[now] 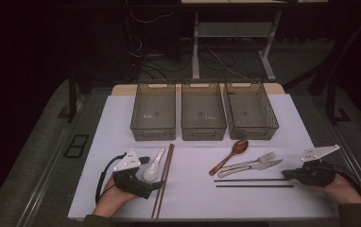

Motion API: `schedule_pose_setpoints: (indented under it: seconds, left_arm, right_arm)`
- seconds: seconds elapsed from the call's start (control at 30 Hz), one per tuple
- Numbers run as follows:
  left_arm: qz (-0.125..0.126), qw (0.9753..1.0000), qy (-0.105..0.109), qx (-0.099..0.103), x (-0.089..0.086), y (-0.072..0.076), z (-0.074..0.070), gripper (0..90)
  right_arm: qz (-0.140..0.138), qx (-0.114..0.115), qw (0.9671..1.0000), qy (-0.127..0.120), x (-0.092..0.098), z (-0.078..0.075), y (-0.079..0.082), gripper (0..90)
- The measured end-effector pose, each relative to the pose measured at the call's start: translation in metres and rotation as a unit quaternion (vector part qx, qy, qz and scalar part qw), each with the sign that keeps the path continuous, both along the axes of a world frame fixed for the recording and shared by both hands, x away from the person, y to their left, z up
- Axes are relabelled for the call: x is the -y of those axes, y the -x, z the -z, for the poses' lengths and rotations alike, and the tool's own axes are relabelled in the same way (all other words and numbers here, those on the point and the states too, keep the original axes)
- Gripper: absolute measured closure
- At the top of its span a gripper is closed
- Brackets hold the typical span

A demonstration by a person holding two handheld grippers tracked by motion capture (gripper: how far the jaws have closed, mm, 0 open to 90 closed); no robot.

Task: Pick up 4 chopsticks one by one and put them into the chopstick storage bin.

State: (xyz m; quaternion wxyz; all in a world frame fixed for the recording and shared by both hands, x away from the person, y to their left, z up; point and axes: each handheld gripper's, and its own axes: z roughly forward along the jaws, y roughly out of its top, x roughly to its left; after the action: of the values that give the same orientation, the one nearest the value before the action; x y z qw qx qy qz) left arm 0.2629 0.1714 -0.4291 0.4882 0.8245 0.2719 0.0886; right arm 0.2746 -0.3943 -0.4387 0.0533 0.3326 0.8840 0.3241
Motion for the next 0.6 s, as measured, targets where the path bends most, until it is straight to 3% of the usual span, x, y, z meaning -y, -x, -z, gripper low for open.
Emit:
schedule_pose_setpoints:
  seconds: [0.1, 0.2, 0.37, 0.6]
  left_arm:
    - [0.000, 1.0000, 0.000, 0.000, 0.000, 0.000, 0.000, 0.0]
    - [0.001, 1.0000, -0.002, 0.000, 0.000, 0.000, 0.000, 0.0]
    - [0.002, 1.0000, -0.002, 0.001, 0.001, 0.000, 0.000, 0.0]
    - [0.002, 1.0000, -0.002, 0.000, 0.001, 0.000, 0.000, 0.0]
  right_arm:
    - [0.000, 0.005, 1.0000, 0.004, -0.002, -0.003, 0.003, 88.7]
    - [0.000, 0.019, 0.9998, -0.009, -0.004, -0.010, 0.004, 84.5]
    - [-0.046, 0.033, 0.9981, -0.025, -0.029, -0.019, 0.006, 75.7]
    - [-0.118, 0.028, 0.9922, -0.029, -0.081, -0.018, 0.002, 74.2]
